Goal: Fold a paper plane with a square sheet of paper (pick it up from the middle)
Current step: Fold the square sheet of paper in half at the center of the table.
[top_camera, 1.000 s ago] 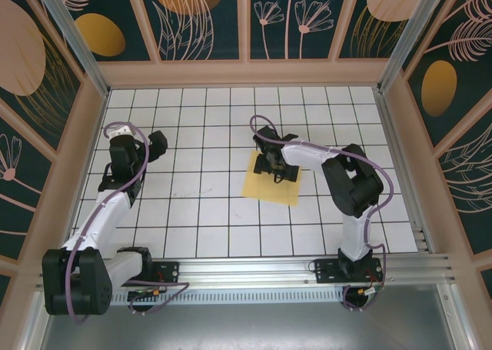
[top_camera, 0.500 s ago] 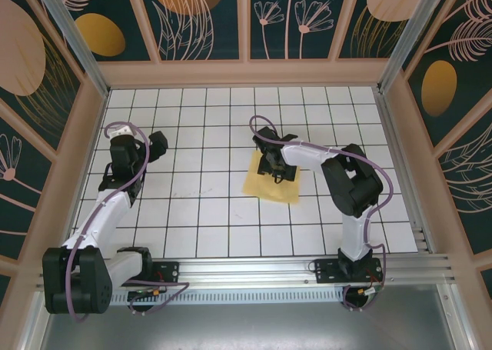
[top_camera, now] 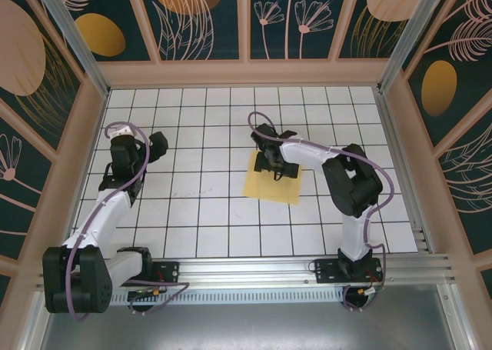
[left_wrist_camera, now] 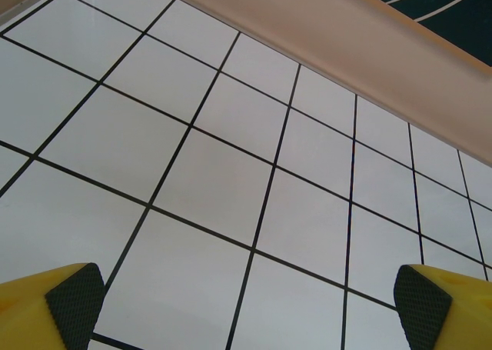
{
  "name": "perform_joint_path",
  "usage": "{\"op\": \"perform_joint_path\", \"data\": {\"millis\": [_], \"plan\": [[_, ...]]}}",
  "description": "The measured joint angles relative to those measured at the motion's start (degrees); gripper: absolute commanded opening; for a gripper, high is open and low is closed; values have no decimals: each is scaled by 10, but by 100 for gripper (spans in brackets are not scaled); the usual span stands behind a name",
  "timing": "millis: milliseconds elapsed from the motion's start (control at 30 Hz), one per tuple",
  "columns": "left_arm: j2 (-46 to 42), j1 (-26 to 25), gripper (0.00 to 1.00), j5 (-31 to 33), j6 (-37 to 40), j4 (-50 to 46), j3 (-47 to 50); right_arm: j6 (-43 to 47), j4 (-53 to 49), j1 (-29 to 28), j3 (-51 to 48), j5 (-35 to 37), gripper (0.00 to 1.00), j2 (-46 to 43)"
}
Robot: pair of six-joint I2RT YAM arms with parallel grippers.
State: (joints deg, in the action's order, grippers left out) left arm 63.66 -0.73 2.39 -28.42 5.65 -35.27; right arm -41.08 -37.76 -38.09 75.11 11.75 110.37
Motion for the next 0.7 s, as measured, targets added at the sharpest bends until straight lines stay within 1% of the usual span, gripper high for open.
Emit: {"op": "perform_joint_path", "data": {"millis": [267, 433, 533, 700], "plan": [[1, 0, 99, 0, 0, 0, 0, -17, -1, -24, -5, -27, 99, -5], [4, 0, 99, 0, 0, -1, 0, -28, -2, -25, -10, -28, 97, 5], [4, 0, 98, 0, 0, -3, 0, -32, 2, -24, -15, -28, 95, 12], [6, 0, 98, 0, 0, -4, -1, -34, 8, -24, -18, -28, 86, 12]]}}
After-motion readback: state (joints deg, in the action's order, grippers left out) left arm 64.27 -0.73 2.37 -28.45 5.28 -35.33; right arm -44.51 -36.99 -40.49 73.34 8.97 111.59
